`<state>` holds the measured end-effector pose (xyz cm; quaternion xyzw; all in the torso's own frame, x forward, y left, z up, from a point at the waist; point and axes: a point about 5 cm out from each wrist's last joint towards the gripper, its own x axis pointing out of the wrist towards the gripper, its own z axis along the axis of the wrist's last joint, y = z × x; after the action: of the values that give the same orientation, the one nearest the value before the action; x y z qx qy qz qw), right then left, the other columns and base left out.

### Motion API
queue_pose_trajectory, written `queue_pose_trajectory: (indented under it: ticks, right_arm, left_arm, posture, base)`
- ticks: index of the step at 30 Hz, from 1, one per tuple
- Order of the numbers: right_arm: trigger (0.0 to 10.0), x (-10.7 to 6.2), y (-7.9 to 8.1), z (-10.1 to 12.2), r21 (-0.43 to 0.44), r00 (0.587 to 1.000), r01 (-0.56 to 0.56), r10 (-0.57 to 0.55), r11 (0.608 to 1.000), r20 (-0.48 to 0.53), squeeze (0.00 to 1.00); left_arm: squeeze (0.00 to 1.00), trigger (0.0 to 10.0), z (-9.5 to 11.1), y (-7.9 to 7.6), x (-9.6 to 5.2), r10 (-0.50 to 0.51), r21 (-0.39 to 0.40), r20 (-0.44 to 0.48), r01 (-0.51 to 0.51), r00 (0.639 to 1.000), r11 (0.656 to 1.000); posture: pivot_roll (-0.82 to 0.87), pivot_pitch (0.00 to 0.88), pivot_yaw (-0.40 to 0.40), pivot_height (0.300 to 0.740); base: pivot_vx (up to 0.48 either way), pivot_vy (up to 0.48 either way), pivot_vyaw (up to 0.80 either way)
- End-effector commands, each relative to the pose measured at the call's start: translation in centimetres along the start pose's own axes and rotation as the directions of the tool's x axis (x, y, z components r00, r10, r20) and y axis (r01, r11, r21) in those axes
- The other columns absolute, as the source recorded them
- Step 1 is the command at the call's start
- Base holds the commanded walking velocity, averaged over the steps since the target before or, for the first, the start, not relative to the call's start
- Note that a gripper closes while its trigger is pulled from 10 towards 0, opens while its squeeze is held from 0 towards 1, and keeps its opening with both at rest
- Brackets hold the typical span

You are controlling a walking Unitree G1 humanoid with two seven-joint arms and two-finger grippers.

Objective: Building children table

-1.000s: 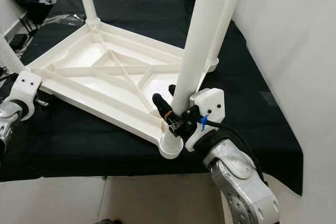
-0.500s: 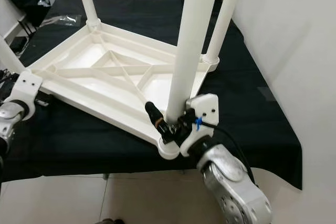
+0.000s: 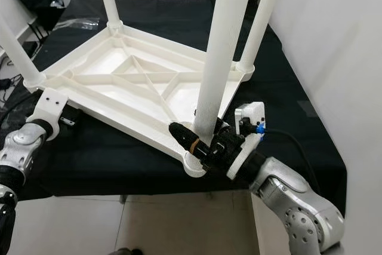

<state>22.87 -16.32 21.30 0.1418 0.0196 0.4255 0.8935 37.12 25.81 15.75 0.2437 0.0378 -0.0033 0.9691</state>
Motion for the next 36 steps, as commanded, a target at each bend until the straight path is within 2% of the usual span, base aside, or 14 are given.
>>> queue_pose_trajectory:
  ticks: [1, 10, 18, 19, 21, 23, 25, 26, 28, 29, 30, 31, 33, 36]
  right_arm:
    - [10.0, -0.4, 0.6, -1.1, 0.067, 0.994, -0.096, 0.099, 0.993, -0.046, 0.0]
    - [10.0, -2.3, -4.1, -1.8, 0.085, 0.991, 0.06, -0.049, 0.995, -0.126, 0.0]
    - [10.0, -4.2, -4.7, -1.9, 0.079, 0.979, -0.015, 0.031, 0.997, -0.201, 0.0]
    - [10.0, -5.2, -4.9, -2.0, 0.052, 0.964, -0.042, 0.054, 0.998, -0.262, 0.0]
    - [10.0, -5.2, -4.9, -2.0, 0.052, 0.964, -0.042, 0.054, 0.998, -0.262, 0.0]
    - [10.0, -7.5, -8.0, -2.6, -0.135, 0.883, 0.094, -0.145, 0.986, -0.447, 0.0]
    - [10.0, -7.5, -8.0, -2.6, -0.135, 0.883, 0.094, -0.145, 0.986, -0.447, 0.0]
    - [10.0, -8.0, -10.4, -2.1, -0.272, 0.829, 0.233, -0.337, 0.933, -0.446, 0.0]
    - [10.0, -7.4, -14.0, 0.3, -0.468, 0.71, 0.502, -0.655, 0.728, -0.258, 0.0]
    - [10.0, -7.4, -14.0, 0.3, -0.468, 0.71, 0.502, -0.655, 0.728, -0.258, 0.0]
    - [10.0, -6.7, -14.7, 1.5, -0.485, 0.672, 0.587, -0.724, 0.648, -0.154, 0.0]
    - [10.0, -5.7, -14.9, 2.4, -0.452, 0.649, 0.656, -0.757, 0.604, -0.069, 0.0]
    - [10.0, -4.4, -14.6, 3.6, -0.421, 0.643, 0.701, -0.765, 0.575, 0.027, 0.0]
    - [10.0, -3.6, -14.3, 4.0, -0.397, 0.651, 0.711, -0.757, 0.58, 0.06, 0.0]
  left_arm:
    - [0.0, 10.0, 0.5, 0.1, -0.1, 0.01, 0.007, 0.041, -0.01, 0.999, 1.0]
    - [0.0, 10.0, 0.9, 0.9, -0.7, 0.057, -0.002, 0.07, -0.057, 0.996, 0.998]
    - [0.0, 10.0, 0.7, 1.0, -1.0, 0.069, -0.01, 0.067, -0.069, 0.995, 0.998]
    - [0.0, 10.0, 0.6, 1.1, -1.0, 0.074, -0.009, 0.064, -0.074, 0.995, 0.997]
    - [0.0, 10.0, 0.6, 1.1, -1.0, 0.074, -0.009, 0.064, -0.074, 0.995, 0.997]
    - [0.0, 10.0, 0.8, 1.2, -1.0, 0.079, -0.014, 0.065, -0.078, 0.995, 0.997]
    - [0.0, 10.0, 0.8, 1.2, -1.0, 0.079, -0.014, 0.065, -0.078, 0.995, 0.997]
    - [0.0, 10.0, 0.7, 1.0, -1.0, 0.07, -0.014, 0.063, -0.07, 0.996, 0.997]
    - [0.0, 10.0, 0.5, 0.7, -1.2, 0.054, -0.02, 0.06, -0.053, 0.997, 0.998]
    - [0.0, 10.0, 0.5, 0.7, -1.2, 0.054, -0.02, 0.06, -0.053, 0.997, 0.998]
    - [0.0, 10.0, 0.4, 0.6, -1.2, 0.052, -0.027, 0.054, -0.05, 0.997, 0.998]
    - [0.0, 10.0, 0.1, 0.5, -1.3, 0.044, -0.047, 0.042, -0.042, 0.998, 0.998]
    - [0.0, 10.0, -0.3, 0.4, -1.3, 0.034, -0.074, 0.02, -0.032, 0.999, 0.997]
    - [0.0, 10.0, -0.5, 0.3, -1.3, 0.022, -0.086, 0.009, -0.021, 1.0, 0.996]
  posture:
    - [0.01, 0.128, 0.001, 0.74]
    - [0.03, 0.128, -0.012, 0.74]
    - [0.03, 0.131, -0.013, 0.74]
    - [0.03, 0.132, -0.012, 0.74]
    - [0.03, 0.132, -0.012, 0.74]
    - [0.03, 0.132, -0.014, 0.74]
    - [0.03, 0.132, -0.014, 0.74]
    - [0.02, 0.135, -0.016, 0.74]
    - [0.02, 0.138, -0.012, 0.74]
    - [0.02, 0.138, -0.012, 0.74]
    - [0.02, 0.138, -0.012, 0.74]
    - [0.03, 0.144, -0.013, 0.74]
    - [0.03, 0.149, -0.014, 0.74]
    - [0.03, 0.159, -0.013, 0.74]
  base:
    - [0.0, 0.0, 0.0]
    - [0.0, 0.0, 0.0]
    - [0.0, 0.0, 0.0]
    - [0.0, 0.0, 0.0]
    - [0.0, 0.0, 0.0]
    - [0.0, 0.0, 0.0]
    - [0.0, 0.0, 0.0]
    - [0.0, 0.0, 0.0]
    - [0.0, 0.0, 0.0]
    - [0.0, 0.0, 0.0]
    - [0.0, 0.0, 0.0]
    - [0.0, 0.0, 0.0]
    - [0.0, 0.0, 0.0]
    - [0.0, 0.0, 0.0]
